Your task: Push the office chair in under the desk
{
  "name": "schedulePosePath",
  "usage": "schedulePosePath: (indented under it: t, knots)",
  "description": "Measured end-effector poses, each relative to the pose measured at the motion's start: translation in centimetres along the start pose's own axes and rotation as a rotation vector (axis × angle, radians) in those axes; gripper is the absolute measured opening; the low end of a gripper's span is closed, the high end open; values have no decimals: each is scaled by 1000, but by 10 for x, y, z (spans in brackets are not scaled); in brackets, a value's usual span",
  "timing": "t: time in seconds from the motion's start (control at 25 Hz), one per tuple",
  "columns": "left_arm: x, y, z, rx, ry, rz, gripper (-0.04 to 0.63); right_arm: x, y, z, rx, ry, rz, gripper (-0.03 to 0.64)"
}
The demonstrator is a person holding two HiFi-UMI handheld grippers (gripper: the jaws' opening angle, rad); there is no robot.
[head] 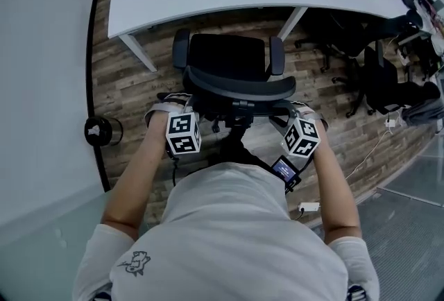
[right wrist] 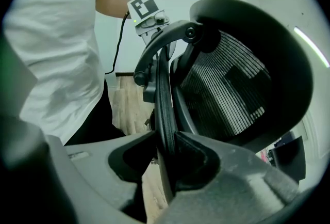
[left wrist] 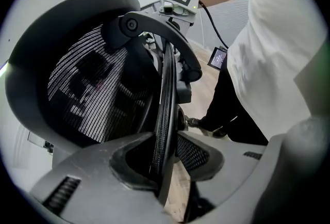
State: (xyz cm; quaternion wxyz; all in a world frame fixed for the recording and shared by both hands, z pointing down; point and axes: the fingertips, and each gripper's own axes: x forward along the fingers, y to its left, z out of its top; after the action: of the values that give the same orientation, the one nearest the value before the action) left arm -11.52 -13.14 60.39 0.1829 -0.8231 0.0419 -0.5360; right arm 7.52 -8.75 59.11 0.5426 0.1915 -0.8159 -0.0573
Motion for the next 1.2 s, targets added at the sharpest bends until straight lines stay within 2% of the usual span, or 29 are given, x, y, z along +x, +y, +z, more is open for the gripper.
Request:
schedulePosePath:
  t: [0.76,1.2]
  knots:
    - [57,147,-5,-172,80,20,127,57,-183,-18,-119,-76,30,121]
    - [83,215,-16,-233,124,75,126,89,-265,-19,-185,-106,43,126]
